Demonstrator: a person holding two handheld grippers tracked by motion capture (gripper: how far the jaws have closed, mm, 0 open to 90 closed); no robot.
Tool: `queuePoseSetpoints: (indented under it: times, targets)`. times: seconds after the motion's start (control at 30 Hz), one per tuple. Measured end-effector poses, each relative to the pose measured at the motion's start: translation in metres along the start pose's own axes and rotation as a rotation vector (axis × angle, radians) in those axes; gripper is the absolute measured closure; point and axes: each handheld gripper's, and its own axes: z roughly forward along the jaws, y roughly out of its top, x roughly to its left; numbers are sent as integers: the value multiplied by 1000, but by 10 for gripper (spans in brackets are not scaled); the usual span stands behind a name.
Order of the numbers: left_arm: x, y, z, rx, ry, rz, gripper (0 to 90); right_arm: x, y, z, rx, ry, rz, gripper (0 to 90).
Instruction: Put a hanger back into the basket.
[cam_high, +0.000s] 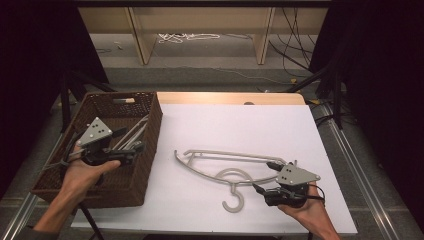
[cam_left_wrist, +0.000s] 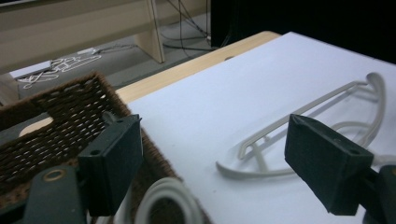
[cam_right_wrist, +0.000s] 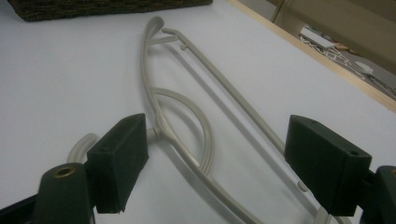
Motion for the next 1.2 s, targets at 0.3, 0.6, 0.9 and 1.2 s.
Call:
queuePoseSetpoints:
  times: [0.3,0.6,0.9,1.2]
  targets:
    - [-29,2,5,-56,-47,3,159,-2,-1,-1,-10,4,23,210]
    - [-61,-12,17,-123,-111,-2,159,-2,-1,-1,-23,8,27,203]
    - [-74,-38,30,-141,-136,4,158,-3,-3,0,-60,18,66,180]
    - [-83,-60,38,-127,-159,40,157,-4,-7,2,-82,27,84,165]
